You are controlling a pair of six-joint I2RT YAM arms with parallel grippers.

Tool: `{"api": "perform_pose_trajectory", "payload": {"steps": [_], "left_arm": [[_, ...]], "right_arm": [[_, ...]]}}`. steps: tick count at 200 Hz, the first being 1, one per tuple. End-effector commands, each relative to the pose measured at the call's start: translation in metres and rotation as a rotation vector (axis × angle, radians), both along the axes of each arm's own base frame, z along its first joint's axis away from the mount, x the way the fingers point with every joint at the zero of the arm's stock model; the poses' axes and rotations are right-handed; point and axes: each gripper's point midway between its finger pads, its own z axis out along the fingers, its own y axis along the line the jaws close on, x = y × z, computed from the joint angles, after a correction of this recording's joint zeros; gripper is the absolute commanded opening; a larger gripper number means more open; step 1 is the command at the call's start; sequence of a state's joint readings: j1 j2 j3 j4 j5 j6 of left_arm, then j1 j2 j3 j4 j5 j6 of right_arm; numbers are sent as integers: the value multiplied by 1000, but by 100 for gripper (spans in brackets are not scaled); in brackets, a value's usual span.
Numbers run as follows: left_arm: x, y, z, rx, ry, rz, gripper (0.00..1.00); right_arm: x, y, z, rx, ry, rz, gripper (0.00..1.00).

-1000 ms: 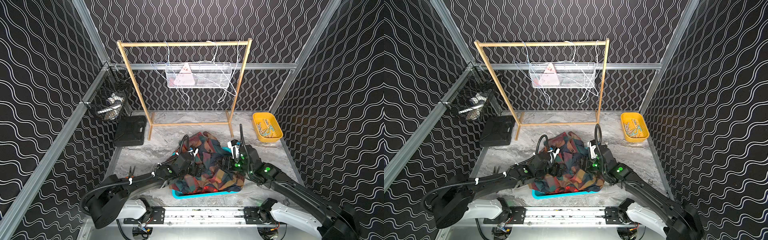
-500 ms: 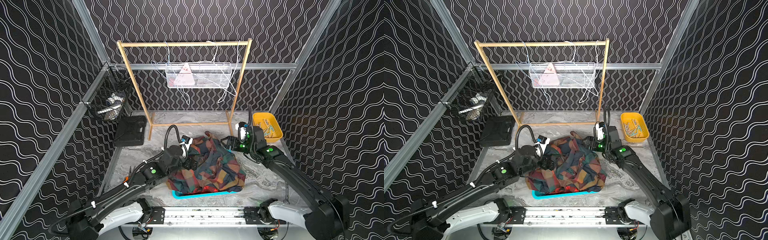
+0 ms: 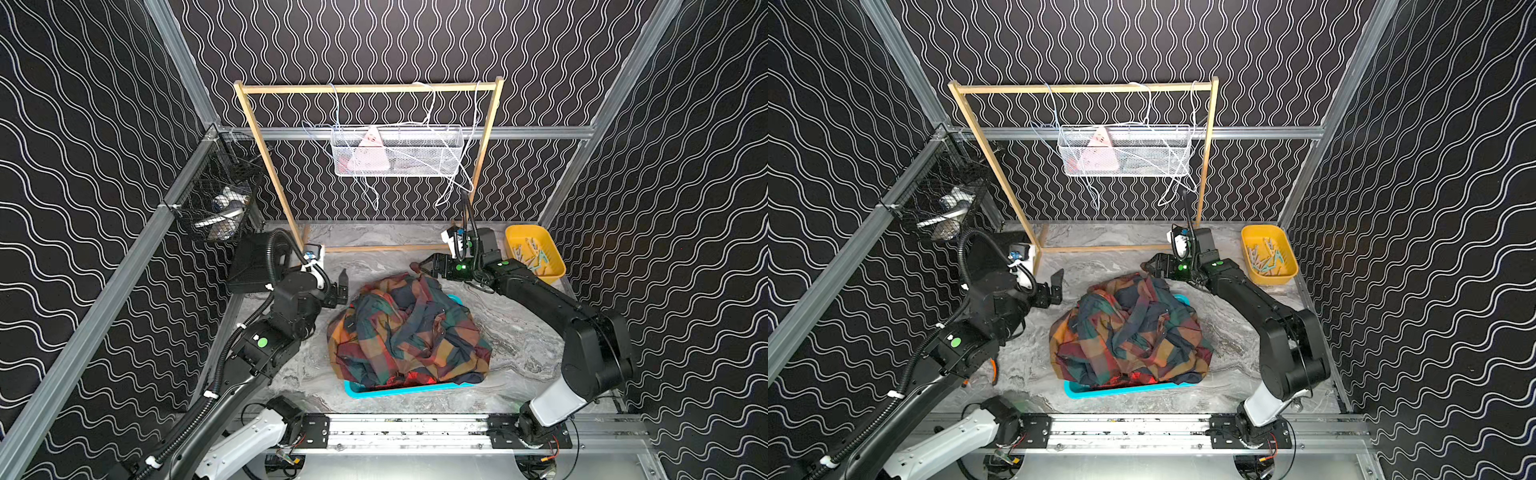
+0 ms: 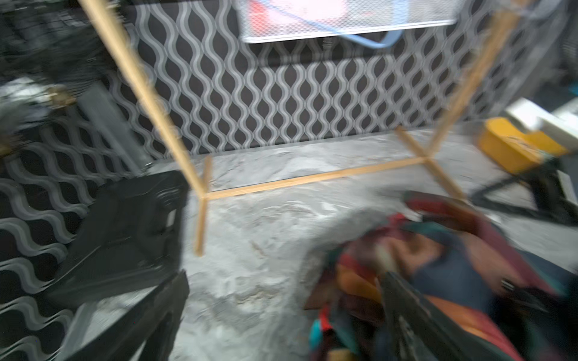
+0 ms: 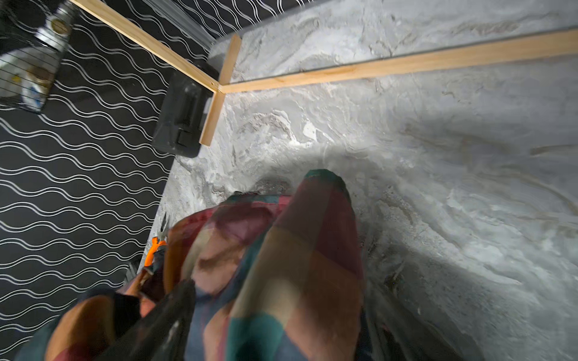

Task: Remove the clothespins securing long-sleeve shirts to the hanger
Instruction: Adjust the long-sleeve shirt at the bin.

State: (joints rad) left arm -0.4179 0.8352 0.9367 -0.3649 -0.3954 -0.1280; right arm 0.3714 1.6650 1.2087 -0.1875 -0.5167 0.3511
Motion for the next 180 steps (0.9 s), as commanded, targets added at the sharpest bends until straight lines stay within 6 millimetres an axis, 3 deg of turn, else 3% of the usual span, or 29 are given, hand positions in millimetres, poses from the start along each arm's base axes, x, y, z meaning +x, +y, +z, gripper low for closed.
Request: {"api": "perform_pose_trajectory", "payload": {"steps": [1,17,43,59,88,111,132,143,180], "left_arm": [[5,3,0,-46,8,-17,99],[10,7,-3,-54,21,-6,99],[17,19,-10,-57,43,29,99],[23,34,-16,-74,56,73,99],[31,54,-22,-146,62,104,99],[36,64,-29,-180,70,121,99],[40,68,-37,-209,80,130,99],[42,69,-41,-225,82,130,99],[43,67,-51,-246,85,118,99]], "right_arm": [[5,11,-2,24,-9,50,81],[4,18,-5,39,4,80,69],[1,26,4,83,-5,116,21],[-5,26,20,105,-38,134,1],[-30,21,59,133,-120,164,0],[-71,24,78,103,-167,200,0],[-124,34,53,46,-108,249,0],[-147,33,30,25,-41,250,0],[-201,0,-85,-76,242,131,0]]}}
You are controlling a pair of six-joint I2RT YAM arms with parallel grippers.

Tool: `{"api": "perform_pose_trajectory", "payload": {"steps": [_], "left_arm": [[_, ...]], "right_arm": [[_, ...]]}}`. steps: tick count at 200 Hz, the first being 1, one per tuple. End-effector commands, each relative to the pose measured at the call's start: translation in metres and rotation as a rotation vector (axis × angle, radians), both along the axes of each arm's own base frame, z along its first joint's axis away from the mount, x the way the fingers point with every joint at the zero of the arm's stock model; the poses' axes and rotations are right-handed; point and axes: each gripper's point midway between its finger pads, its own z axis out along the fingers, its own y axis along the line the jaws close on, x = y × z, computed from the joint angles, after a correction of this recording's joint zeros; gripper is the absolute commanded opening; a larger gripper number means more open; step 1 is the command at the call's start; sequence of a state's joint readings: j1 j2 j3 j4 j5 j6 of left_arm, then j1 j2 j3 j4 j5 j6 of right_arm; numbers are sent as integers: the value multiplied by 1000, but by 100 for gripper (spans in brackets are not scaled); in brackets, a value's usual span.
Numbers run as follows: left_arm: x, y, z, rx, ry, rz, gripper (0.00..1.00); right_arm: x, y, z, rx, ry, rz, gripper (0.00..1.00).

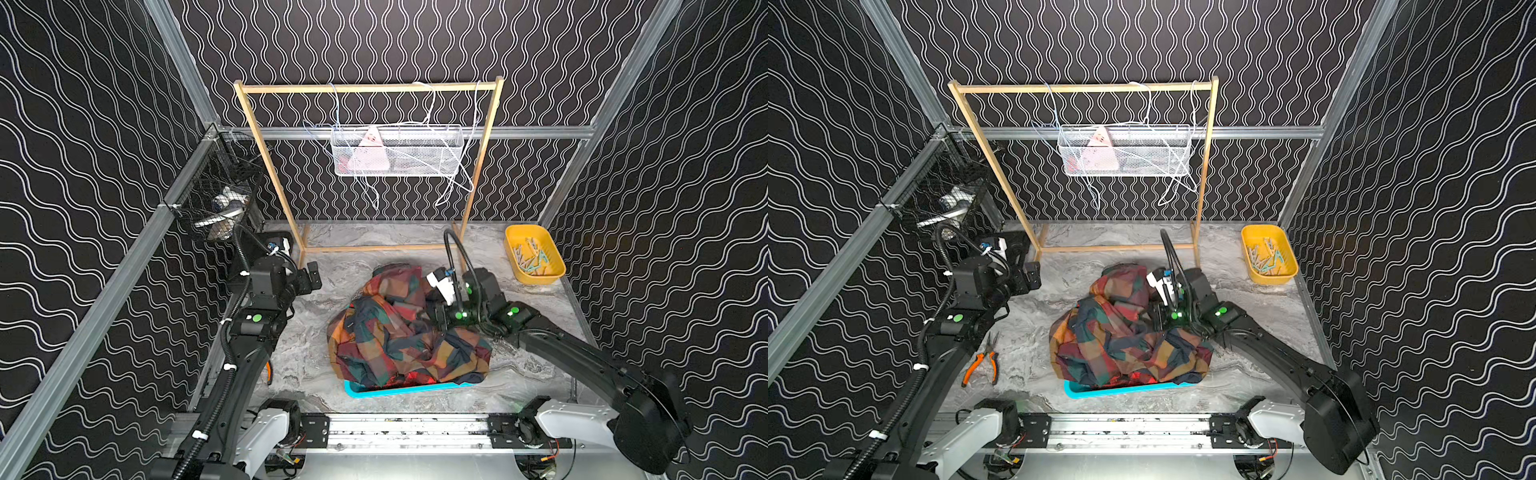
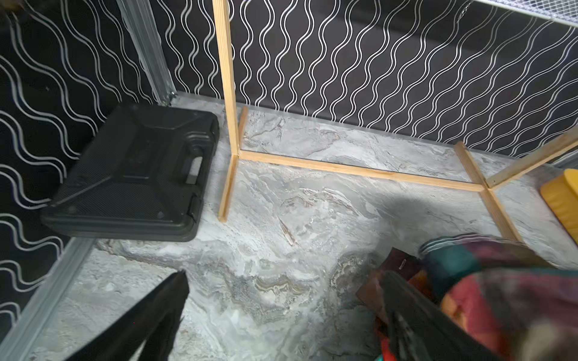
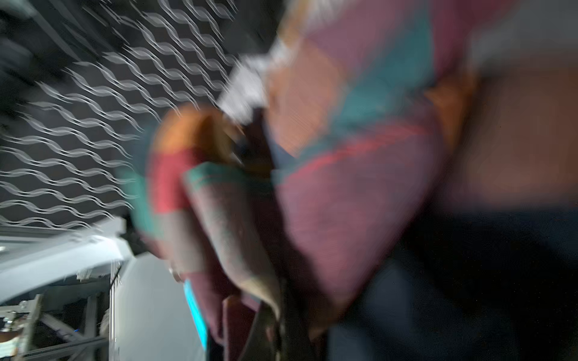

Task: Remove the clothespins securing long-sleeve shirts to the hanger
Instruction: Adjust the long-sleeve shirt at the bin, then reset both arms

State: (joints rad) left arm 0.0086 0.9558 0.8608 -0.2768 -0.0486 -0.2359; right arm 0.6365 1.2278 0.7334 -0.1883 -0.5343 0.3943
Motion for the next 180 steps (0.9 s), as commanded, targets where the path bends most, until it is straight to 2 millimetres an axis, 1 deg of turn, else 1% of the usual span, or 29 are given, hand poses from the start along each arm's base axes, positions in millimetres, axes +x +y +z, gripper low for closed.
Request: {"api": "perform_pose_trajectory", "payload": {"steps": [1,4,9,13,21,34,51,54,60,62,84,99,112,119,123,125,131,143,150,166,168,174,180], "left_arm": [[5,-5,6,-34,-49,-22,99],[5,-5,5,-33,-49,-21,99],[5,-4,4,-31,-49,-17,99],[6,-4,4,-29,-51,-17,99],[6,-4,2,-24,-52,-17,99],[9,-3,-1,-18,-49,-14,99],[12,-2,-9,-20,-43,-5,99],[12,7,-10,-23,-44,20,99],[13,10,-12,-25,-47,28,99],[14,11,-12,-25,-49,31,99],[17,21,-23,-10,-65,54,99],[18,26,-31,10,-105,63,99],[18,29,-35,29,-156,74,99],[17,34,-41,38,-164,102,99],[16,37,-43,44,-167,120,99],[16,38,-44,48,-167,124,99],[15,40,-47,61,-162,128,99],[18,29,-53,92,-176,51,99],[19,30,-58,98,-174,52,99],[21,33,-71,103,-162,62,99],[21,33,-72,106,-161,64,99],[22,35,-77,117,-148,75,99],[22,38,-82,132,-141,85,99]], "right_arm": [[-23,-26,-58,-110,161,-119,0],[-25,-29,-62,-124,164,-128,0],[-26,-34,-67,-144,163,-145,7],[-26,-38,-68,-156,157,-154,16],[-25,-43,-64,-173,128,-166,32],[-18,-50,-42,-181,50,-188,57],[-13,-58,-6,-168,-58,-218,80],[-12,-61,0,-166,-78,-226,85],[-11,-65,12,-164,-115,-241,98],[-10,-68,16,-165,-128,-250,100],[-3,-94,60,-174,-298,-340,100],[9,-118,90,-184,-451,-435,100],[25,-141,106,-201,-561,-534,100],[36,-154,109,-216,-600,-584,100],[42,-161,109,-223,-612,-612,100],[48,-169,108,-232,-613,-643,100],[58,-183,107,-227,-611,-694,100],[79,-212,102,-179,-594,-794,100],[91,-233,96,-150,-591,-864,100],[113,-283,76,-133,-594,-1039,100],[115,-288,69,-142,-584,-1053,100],[121,-301,57,-162,-584,-1094,100],[126,-309,45,-194,-586,-1116,100]]}}
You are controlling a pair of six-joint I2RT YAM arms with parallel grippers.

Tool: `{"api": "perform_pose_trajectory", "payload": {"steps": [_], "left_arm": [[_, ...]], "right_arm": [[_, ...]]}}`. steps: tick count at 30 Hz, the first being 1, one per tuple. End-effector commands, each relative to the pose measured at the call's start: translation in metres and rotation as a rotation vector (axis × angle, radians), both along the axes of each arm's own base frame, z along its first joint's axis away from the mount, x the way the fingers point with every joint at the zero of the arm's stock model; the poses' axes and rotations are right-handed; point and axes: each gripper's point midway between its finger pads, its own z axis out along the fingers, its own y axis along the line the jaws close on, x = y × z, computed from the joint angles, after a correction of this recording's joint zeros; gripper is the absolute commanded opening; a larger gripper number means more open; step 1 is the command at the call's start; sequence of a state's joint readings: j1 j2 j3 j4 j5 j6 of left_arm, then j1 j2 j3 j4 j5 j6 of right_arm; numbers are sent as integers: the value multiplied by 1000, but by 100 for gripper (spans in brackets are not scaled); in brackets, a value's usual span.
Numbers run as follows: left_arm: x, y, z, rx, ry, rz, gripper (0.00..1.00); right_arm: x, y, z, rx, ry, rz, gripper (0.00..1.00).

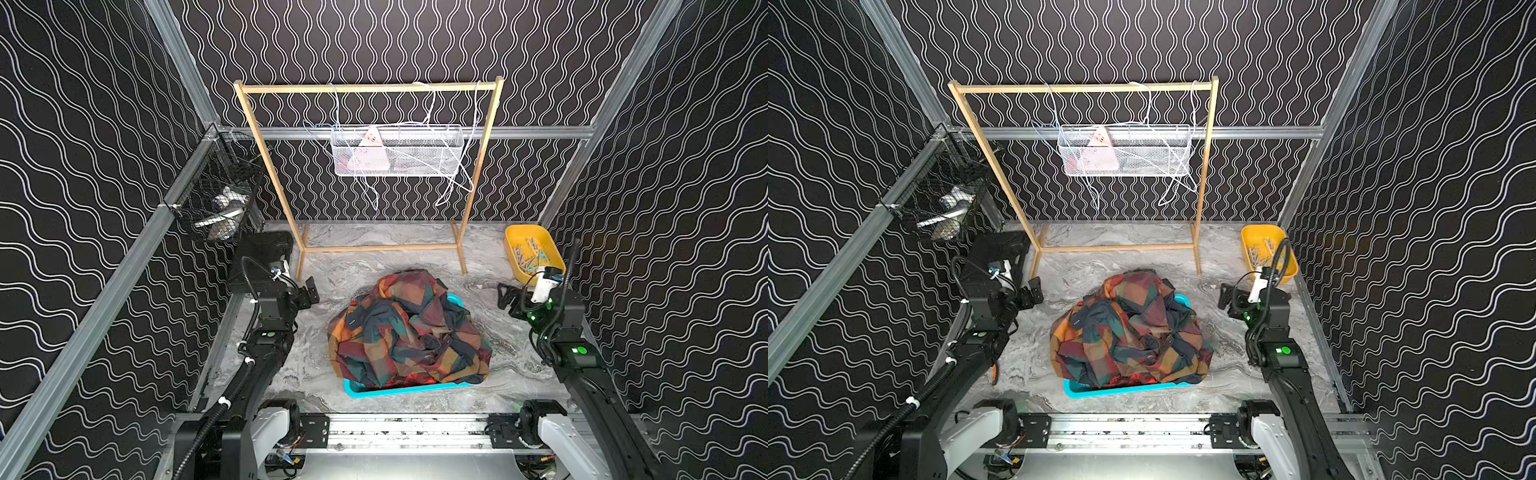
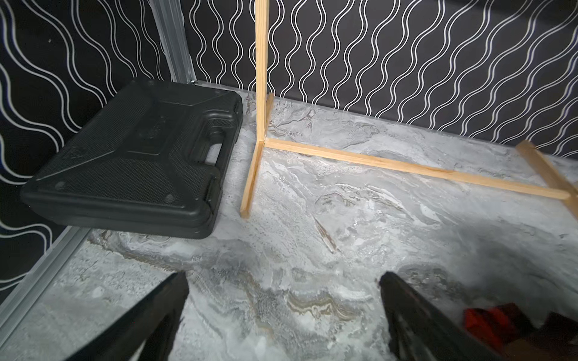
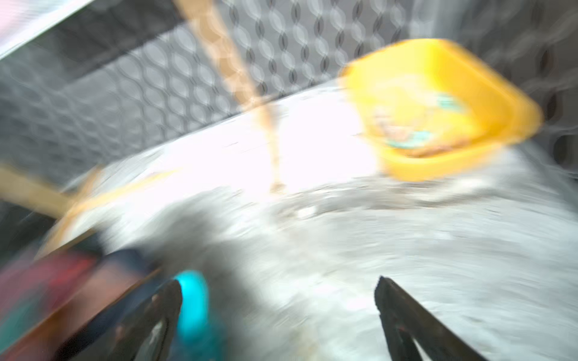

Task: Remove the clothespins securing long-sleeve shirts to the hanger
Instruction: Reset both arms

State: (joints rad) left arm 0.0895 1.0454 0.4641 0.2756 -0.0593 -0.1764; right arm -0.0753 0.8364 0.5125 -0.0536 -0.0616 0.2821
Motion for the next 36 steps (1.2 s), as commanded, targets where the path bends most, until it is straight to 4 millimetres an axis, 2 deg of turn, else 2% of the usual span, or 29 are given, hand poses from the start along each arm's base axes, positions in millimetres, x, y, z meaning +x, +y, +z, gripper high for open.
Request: {"api": "perform_pose_trajectory", "payload": {"steps": [1,5,7,10,13,14,15,17,19,21,22,23,25,29,33,36], "left_arm": [[10,7,10,75,-76,19,99],[15,5,-10,129,-64,2,99],[19,0,-19,132,-64,-27,99],[23,-7,-39,117,-43,-62,99],[25,-15,-56,105,-29,-106,99],[25,-16,-58,92,-42,-108,99],[27,-18,-56,81,-67,-113,99],[34,-23,-58,94,-95,-133,99],[38,-22,-71,108,-88,-122,99],[38,-22,-81,125,-106,-101,99],[42,-22,-80,132,-96,-105,99],[42,-28,-85,137,-44,-118,99],[45,-25,-83,153,-67,-87,99],[44,-24,-83,176,-53,-51,99],[41,-21,-84,207,-40,1,99],[43,-25,-84,240,-34,11,99]], "right_arm": [[30,-27,9,-5,-170,-71,100],[44,-44,-38,-93,-182,-131,100],[50,-50,-51,-110,-201,-155,100],[54,-43,-64,-162,-226,-120,100],[53,-34,-86,-178,-227,-85,100],[57,-27,-89,-205,-254,-60,100],[60,-18,-83,-232,-301,-32,100],[59,-15,-87,-251,-241,-32,100],[66,-15,-96,-252,-147,-28,100],[72,-12,-95,-270,-172,-21,100],[73,-6,-93,-289,-197,-3,100],[73,-2,-92,-306,-202,15,100],[70,6,-94,-341,-172,29,100],[71,4,-91,-356,-213,0,100],[76,-12,-97,-351,-137,-96,100],[74,-15,-94,-353,-155,-115,100]]}}
